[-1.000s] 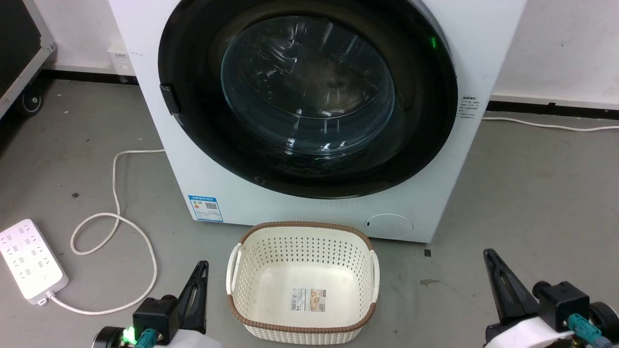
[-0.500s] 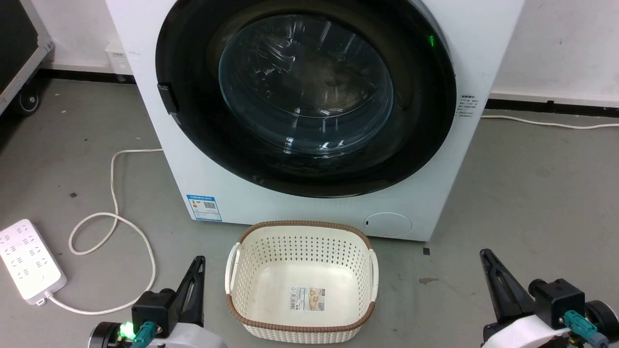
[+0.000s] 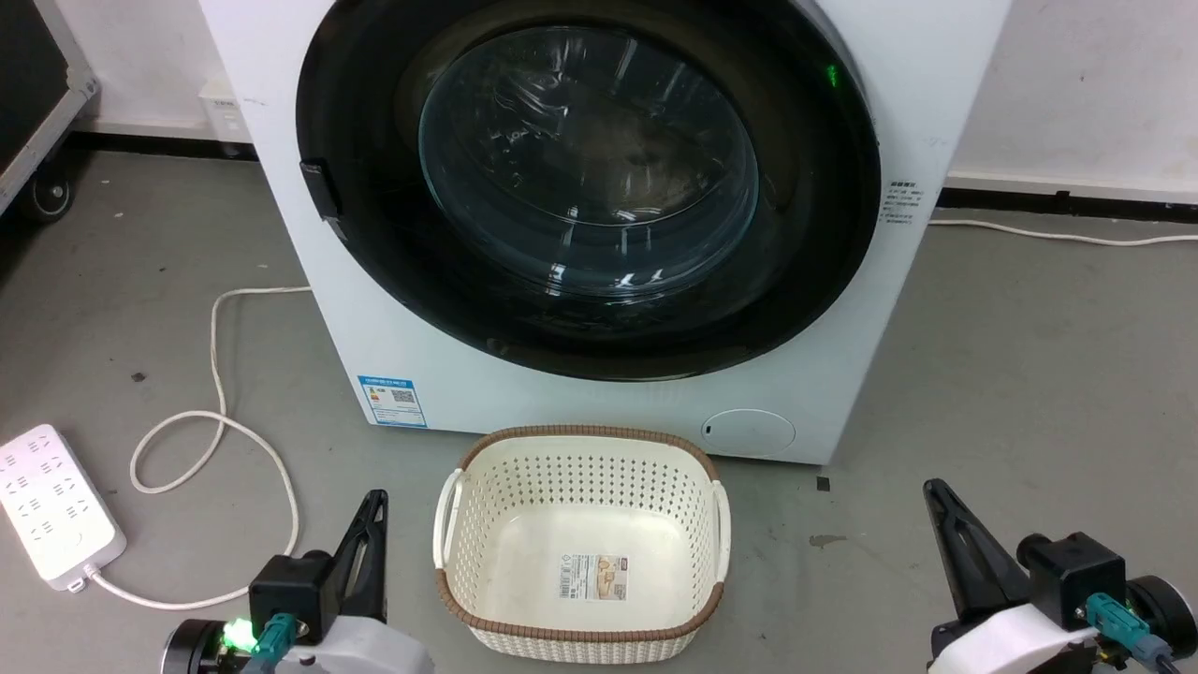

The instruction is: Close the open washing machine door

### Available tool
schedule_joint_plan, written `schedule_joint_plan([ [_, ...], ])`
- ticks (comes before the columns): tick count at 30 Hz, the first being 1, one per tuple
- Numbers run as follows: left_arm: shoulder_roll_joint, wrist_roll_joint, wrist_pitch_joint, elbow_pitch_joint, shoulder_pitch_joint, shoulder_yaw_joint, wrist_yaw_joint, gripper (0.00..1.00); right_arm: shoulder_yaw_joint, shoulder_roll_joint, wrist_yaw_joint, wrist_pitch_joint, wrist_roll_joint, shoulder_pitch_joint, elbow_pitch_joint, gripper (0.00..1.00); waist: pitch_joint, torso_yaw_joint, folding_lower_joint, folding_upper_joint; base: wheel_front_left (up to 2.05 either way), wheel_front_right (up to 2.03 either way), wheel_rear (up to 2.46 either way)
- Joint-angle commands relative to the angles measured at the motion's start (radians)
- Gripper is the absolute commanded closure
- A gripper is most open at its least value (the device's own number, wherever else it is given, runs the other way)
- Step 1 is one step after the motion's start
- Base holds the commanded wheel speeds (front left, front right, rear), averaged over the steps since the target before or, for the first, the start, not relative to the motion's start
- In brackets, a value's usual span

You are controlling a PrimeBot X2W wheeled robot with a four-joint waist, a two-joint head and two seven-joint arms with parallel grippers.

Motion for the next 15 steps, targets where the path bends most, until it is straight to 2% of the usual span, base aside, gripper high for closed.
schedule_joint_plan([
  [1, -0.001, 0.011, 0.009, -0.006, -0.018, 0.003, 0.005, 1.00, 0.003, 0.005, -0.001, 0.005, 0.000, -0.017, -0.009, 1.00, 0.000, 0.000, 0.0000, -0.0001, 0.00, 0.00, 0.00],
  [15, -0.004, 0.025, 0.038, -0.020, -0.027, 0.012, 0.016, 1.00, 0.011, 0.006, -0.001, 0.033, 0.001, -0.022, -0.020, 1.00, 0.004, -0.005, 0.0000, -0.0001, 0.00, 0.00, 0.00],
])
